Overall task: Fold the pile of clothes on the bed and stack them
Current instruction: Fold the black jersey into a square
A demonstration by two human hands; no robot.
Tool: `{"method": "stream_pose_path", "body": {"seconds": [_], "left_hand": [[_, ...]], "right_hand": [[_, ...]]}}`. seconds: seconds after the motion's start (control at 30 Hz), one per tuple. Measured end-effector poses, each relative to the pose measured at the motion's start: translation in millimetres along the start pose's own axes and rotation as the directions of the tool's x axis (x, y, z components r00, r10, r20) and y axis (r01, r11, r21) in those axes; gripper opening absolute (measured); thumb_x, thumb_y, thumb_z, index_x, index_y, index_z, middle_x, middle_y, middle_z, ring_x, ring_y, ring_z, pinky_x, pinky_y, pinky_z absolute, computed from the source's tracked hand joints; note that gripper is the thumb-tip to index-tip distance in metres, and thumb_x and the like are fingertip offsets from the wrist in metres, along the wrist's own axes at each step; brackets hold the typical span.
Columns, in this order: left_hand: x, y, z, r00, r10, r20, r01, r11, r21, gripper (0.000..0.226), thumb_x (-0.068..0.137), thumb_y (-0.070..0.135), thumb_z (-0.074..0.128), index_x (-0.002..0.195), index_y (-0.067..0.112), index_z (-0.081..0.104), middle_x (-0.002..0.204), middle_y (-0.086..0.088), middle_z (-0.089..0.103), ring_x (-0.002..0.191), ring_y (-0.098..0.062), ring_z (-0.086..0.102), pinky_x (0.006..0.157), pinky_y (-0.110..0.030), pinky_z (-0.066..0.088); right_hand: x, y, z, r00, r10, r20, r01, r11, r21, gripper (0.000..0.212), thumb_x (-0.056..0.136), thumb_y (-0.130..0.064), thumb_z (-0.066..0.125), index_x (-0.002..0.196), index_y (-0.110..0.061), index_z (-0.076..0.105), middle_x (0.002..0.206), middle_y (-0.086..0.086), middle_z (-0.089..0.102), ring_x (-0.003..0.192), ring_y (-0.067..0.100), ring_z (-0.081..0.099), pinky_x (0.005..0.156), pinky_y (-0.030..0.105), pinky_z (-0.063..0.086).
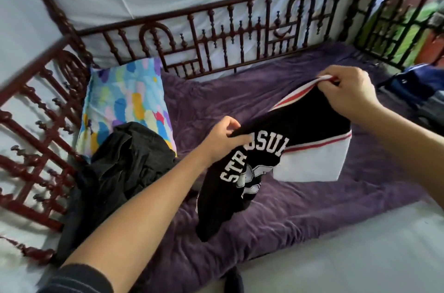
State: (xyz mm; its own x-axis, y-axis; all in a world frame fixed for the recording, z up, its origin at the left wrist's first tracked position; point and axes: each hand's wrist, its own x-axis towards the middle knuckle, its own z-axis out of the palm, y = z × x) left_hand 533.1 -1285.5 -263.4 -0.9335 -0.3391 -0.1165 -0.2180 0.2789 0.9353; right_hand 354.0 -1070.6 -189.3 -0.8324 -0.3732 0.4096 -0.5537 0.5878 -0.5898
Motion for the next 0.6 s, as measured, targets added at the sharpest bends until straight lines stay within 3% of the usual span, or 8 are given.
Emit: {"method": "stream_pose_path", "body": {"seconds": [0.03, 0.1, 0.23, 0.3, 0.4, 0.43, 0.5, 0.6], "left_hand": [[3.4, 11.8, -11.2, 1.000, -0.022, 0.012, 0.022, 0.998, -0.063, 0.037, 0.076, 0.045, 0.073, 0.098, 0.018, 0.059, 0.095, -0.006, 0.066, 0.083, -0.013, 0.059, 0.079, -0.032, 0.047], [7.0, 32.5, -36.7, 1.000, 0.000, 0.015, 0.000, 1.000, -0.031, 0.044, 0.080, 0.060, 0.062, 0.095, 0.020, 0.071, 0.082, -0.005, 0.063, 0.075, -0.011, 0.056, 0.073, -0.026, 0.043], [18.0, 50.5, -72.5, 0.996, 0.070, 0.056, -0.082, 0.959, 0.270, 0.031, 0.081, 0.041, 0.072, 0.066, 0.014, 0.072, 0.058, -0.007, 0.045, 0.056, -0.018, 0.035, 0.052, -0.024, 0.030], [26.5, 53.7, -70.5, 0.993, 0.097, 0.067, -0.110, 0.965, 0.239, 0.016, 0.080, 0.031, 0.076, 0.080, 0.015, 0.072, 0.066, -0.006, 0.052, 0.062, -0.016, 0.042, 0.058, -0.025, 0.036], [42.3, 53.3, -41.7, 0.981, 0.081, 0.173, -0.122, 0.963, 0.240, 0.044, 0.079, 0.026, 0.077, 0.119, 0.019, 0.061, 0.104, -0.001, 0.061, 0.093, -0.011, 0.056, 0.080, -0.021, 0.044], [47.9, 50.7, -27.7, 0.973, 0.062, 0.221, -0.112, 0.968, 0.224, 0.048, 0.081, 0.024, 0.076, 0.124, 0.025, 0.055, 0.111, 0.006, 0.058, 0.102, -0.005, 0.057, 0.080, -0.015, 0.043], [62.3, 46.5, -0.6, 0.966, 0.049, 0.254, -0.064, 0.997, 0.052, 0.041, 0.087, 0.018, 0.069, 0.119, 0.034, 0.050, 0.102, 0.017, 0.058, 0.095, 0.008, 0.060, 0.069, -0.004, 0.043], [92.3, 45.4, 24.9, 0.982, -0.013, 0.188, 0.062, 0.964, -0.259, 0.024, 0.090, 0.026, 0.065, 0.113, 0.029, 0.059, 0.093, 0.014, 0.067, 0.087, -0.003, 0.065, 0.066, -0.008, 0.047]], "right_hand": [[11.4, -7.5, -4.7, 1.000, 0.020, -0.013, -0.019, 0.999, 0.043, 0.034, 0.072, -0.041, 0.048, 0.099, -0.032, 0.067, 0.094, 0.002, 0.071, 0.096, 0.029, 0.063, 0.084, 0.040, 0.050], [31.4, -19.0, -11.9, 1.000, 0.030, -0.002, -0.029, 0.993, 0.111, 0.032, 0.073, -0.035, 0.048, 0.095, -0.030, 0.071, 0.092, 0.000, 0.071, 0.095, 0.025, 0.064, 0.086, 0.041, 0.052], [58.1, -34.1, -23.6, 0.998, -0.006, 0.059, -0.008, 0.975, 0.220, 0.024, 0.079, -0.016, 0.052, 0.076, -0.030, 0.071, 0.080, -0.004, 0.070, 0.086, 0.018, 0.066, 0.081, 0.030, 0.054], [60.9, -43.6, -23.5, 0.986, -0.103, 0.133, 0.071, 0.971, 0.230, 0.027, 0.080, -0.010, 0.058, 0.074, -0.032, 0.072, 0.072, -0.012, 0.069, 0.075, 0.002, 0.064, 0.068, 0.011, 0.049], [60.4, -60.3, -17.7, 0.945, -0.231, 0.233, 0.180, 0.958, 0.223, 0.027, 0.081, -0.003, 0.063, 0.081, -0.028, 0.074, 0.075, -0.015, 0.068, 0.067, -0.012, 0.059, 0.064, 0.001, 0.041], [60.7, -65.1, -17.4, 0.934, -0.257, 0.249, 0.198, 0.951, 0.238, 0.029, 0.082, -0.002, 0.063, 0.081, -0.029, 0.073, 0.079, -0.013, 0.070, 0.069, -0.011, 0.060, 0.067, 0.003, 0.043], [64.0, -72.4, -22.7, 0.926, -0.276, 0.258, 0.202, 0.939, 0.278, 0.032, 0.083, -0.003, 0.063, 0.083, -0.033, 0.072, 0.083, -0.013, 0.071, 0.074, -0.007, 0.062, 0.073, 0.008, 0.047], [73.6, -73.3, -38.3, 0.942, -0.247, 0.228, 0.162, 0.927, 0.337, 0.028, 0.085, -0.004, 0.063, 0.083, -0.030, 0.073, 0.080, -0.009, 0.072, 0.074, -0.002, 0.064, 0.072, 0.014, 0.051]]}}
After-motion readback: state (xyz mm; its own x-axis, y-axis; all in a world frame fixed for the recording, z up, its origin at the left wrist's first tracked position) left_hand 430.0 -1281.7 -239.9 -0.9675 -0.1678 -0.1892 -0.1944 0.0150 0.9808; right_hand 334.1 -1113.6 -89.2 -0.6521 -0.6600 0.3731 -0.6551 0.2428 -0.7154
